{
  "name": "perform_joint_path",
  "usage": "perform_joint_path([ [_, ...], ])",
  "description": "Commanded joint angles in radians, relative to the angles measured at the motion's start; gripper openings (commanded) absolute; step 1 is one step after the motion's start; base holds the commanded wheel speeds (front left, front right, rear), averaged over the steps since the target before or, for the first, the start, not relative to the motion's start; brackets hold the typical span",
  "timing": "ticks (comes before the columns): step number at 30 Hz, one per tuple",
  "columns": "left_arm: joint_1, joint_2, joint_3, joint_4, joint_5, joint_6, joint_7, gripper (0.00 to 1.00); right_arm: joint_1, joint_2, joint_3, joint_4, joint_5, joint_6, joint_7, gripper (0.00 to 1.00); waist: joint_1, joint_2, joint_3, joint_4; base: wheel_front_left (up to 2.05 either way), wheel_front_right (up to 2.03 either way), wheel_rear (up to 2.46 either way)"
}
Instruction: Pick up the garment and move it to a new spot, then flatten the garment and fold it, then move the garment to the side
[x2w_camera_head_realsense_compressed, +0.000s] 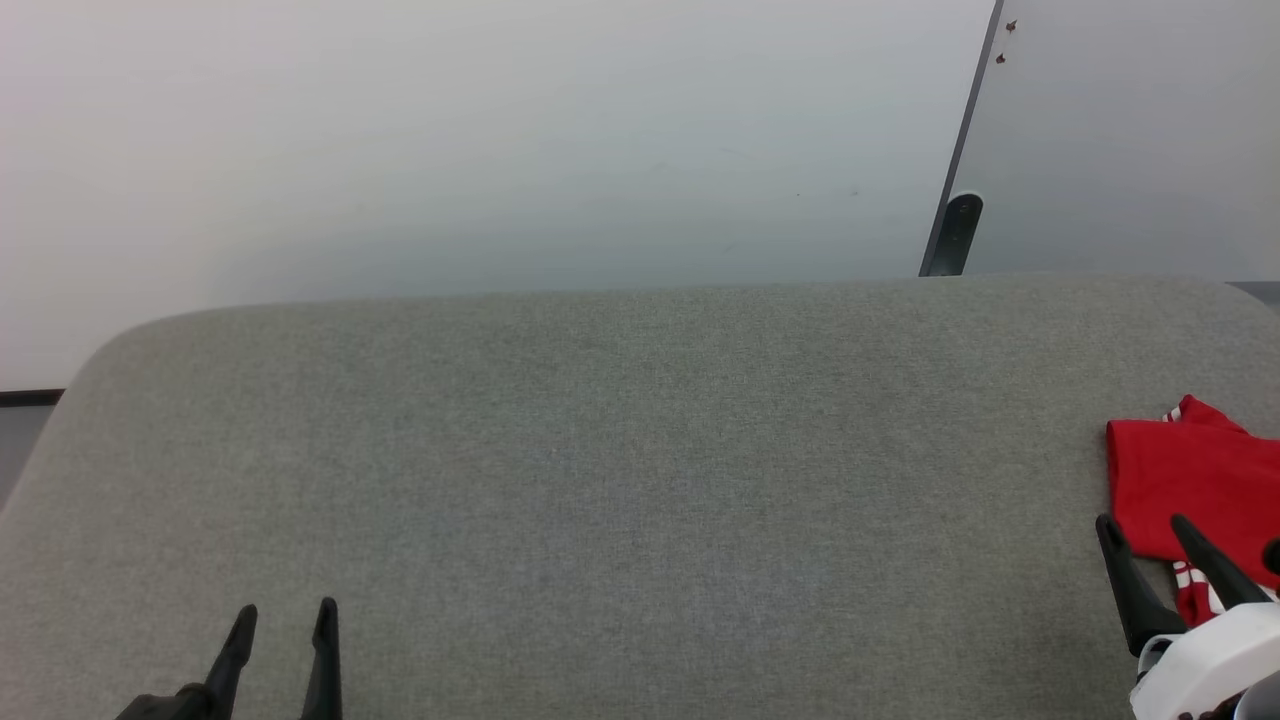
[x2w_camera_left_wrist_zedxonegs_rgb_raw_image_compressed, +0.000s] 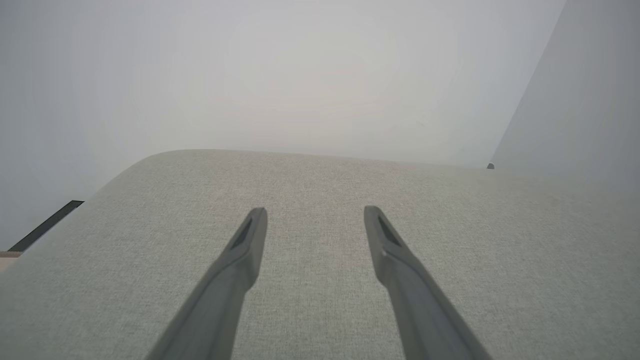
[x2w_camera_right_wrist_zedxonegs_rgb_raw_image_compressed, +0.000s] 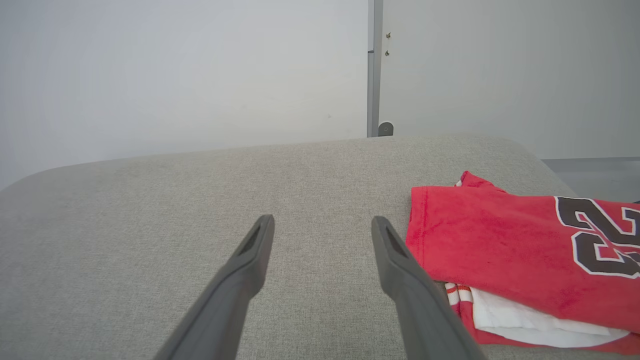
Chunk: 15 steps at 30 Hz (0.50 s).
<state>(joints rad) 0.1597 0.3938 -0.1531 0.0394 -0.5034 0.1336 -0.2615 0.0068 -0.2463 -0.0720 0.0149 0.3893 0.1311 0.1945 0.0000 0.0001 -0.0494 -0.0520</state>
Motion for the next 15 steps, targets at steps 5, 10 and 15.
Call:
perform_joint_path([
  [5,0.002,0.005,-0.002,-0.006,-0.005,0.008,-0.003,1.00,0.005,0.003,-0.002,-0.011,-0.012,-0.001,-0.006,1.00,0.0000,-0.0001,0.002,0.001,0.00,0.00,0.00],
  [10,-0.002,0.005,-0.001,-0.006,-0.008,0.011,-0.003,1.00,0.004,0.004,0.002,-0.017,-0.017,-0.001,-0.011,1.00,0.0000,-0.0001,0.003,0.001,0.00,0.00,0.00],
  [15,-0.008,0.004,-0.001,-0.005,-0.011,0.012,-0.003,1.00,0.006,0.001,0.010,-0.025,-0.020,-0.001,-0.029,1.00,0.0000,-0.0001,0.005,0.002,0.00,0.00,0.00],
])
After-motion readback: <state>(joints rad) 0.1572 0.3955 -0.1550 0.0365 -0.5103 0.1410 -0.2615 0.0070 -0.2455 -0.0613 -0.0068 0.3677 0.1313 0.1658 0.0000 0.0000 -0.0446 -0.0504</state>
